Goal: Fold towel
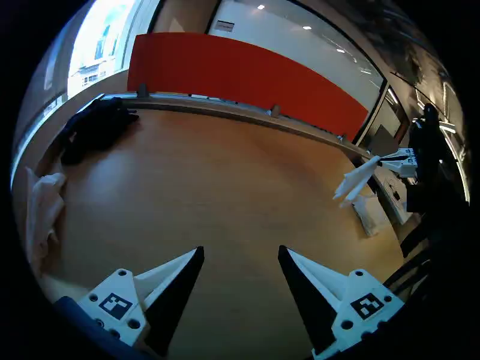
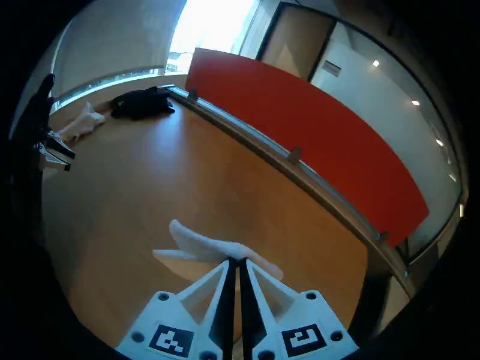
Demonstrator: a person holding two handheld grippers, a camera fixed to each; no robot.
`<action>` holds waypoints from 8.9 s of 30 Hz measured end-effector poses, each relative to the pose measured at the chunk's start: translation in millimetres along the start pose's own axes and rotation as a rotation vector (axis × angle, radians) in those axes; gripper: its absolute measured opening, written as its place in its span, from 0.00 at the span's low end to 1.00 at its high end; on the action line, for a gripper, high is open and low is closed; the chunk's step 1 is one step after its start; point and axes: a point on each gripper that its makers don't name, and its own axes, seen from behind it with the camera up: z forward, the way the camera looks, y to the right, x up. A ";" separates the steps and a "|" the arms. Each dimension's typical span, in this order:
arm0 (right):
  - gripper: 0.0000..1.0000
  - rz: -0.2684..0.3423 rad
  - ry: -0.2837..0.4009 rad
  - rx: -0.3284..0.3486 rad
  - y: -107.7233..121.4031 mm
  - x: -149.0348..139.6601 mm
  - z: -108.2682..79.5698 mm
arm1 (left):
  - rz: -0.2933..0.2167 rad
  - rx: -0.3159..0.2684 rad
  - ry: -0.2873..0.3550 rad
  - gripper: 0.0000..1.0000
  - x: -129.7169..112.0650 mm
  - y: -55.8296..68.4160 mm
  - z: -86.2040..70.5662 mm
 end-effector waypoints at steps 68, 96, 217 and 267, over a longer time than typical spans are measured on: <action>0.04 0.299 -0.362 -0.183 91.9 -293.3 -94.5 | 0.059 0.006 -0.055 0.92 -12.8 40.7 2.1; 0.46 0.466 -0.424 -0.284 81.8 -338.2 -71.5 | 0.057 0.025 -0.051 0.92 -15.6 30.7 -6.9; 1.00 0.555 0.605 -0.474 -47.4 102.4 -71.4 | 0.275 0.286 0.712 0.91 157.1 -64.3 -33.1; 1.00 0.504 0.592 -0.520 -71.9 72.8 -35.3 | 0.204 0.310 0.762 0.92 77.7 -141.1 19.7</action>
